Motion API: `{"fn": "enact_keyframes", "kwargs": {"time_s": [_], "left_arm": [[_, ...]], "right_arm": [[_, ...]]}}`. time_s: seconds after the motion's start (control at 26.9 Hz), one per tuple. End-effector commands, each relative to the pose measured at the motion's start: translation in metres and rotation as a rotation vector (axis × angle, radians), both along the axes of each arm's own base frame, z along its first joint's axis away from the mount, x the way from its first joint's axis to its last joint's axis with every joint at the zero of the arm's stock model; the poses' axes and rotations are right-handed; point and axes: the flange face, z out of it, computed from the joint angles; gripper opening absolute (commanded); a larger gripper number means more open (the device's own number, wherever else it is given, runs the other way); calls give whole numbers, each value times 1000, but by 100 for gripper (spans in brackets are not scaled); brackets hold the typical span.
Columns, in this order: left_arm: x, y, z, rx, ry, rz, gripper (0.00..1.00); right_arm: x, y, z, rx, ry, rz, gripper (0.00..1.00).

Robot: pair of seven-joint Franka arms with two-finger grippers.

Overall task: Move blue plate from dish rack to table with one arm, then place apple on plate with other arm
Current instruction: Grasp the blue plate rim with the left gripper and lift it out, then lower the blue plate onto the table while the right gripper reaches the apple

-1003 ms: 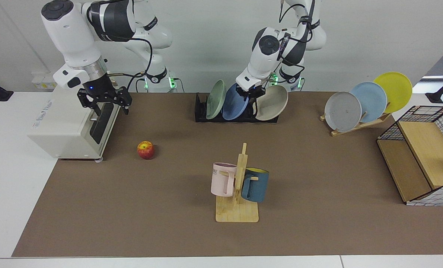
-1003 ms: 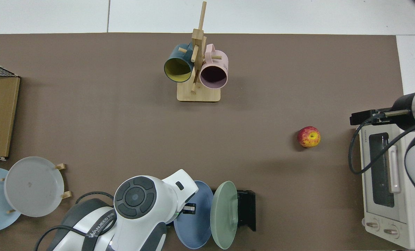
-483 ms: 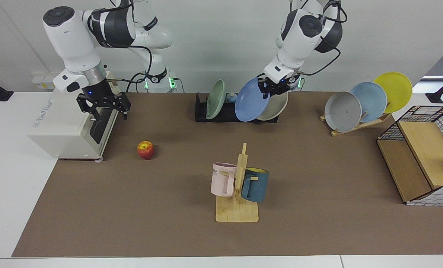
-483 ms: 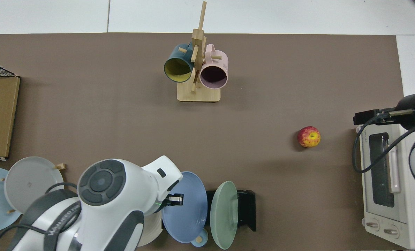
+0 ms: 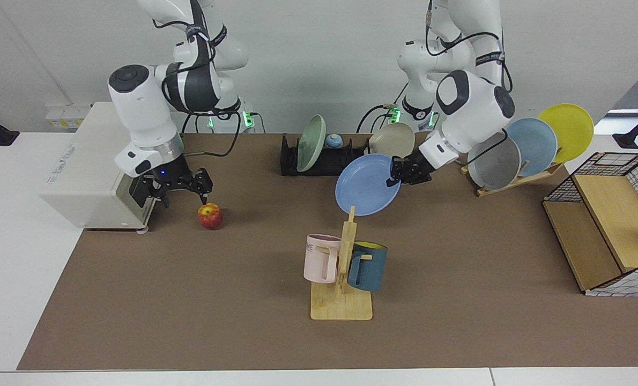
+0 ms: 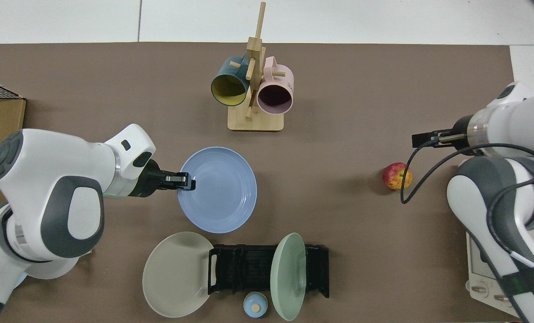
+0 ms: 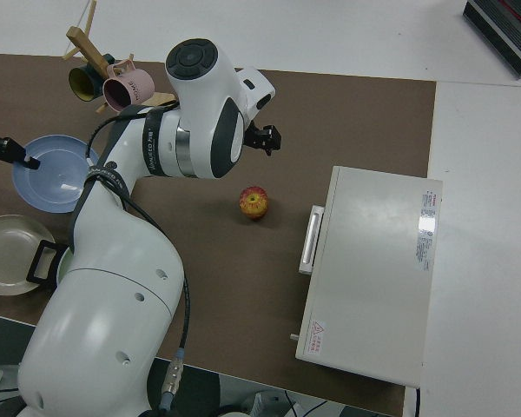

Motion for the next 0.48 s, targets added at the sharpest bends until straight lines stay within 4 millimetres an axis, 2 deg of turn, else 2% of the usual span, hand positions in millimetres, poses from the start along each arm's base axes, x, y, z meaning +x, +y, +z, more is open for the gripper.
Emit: {"fn": "enact_keyframes", "kwargs": {"time_s": [0.0, 0.19, 0.3, 0.33, 0.45], "left_arm": [[21, -3, -34, -100, -9, 40, 0], [20, -17, -53, -123, 5, 47, 0], [20, -47, -95, -111, -4, 41, 0], [18, -58, -99, -111, -11, 34, 0], [16, -60, -100, -119, 12, 14, 0]], "right_arm": [[-22, -5, -40, 8, 64, -5, 100], [-30, -15, -69, 4, 108, -5, 100], [-32, -15, -73, 6, 74, -5, 100], [-32, -15, -73, 6, 76, -5, 100], [-33, -9, -74, 6, 68, 0, 100]]}}
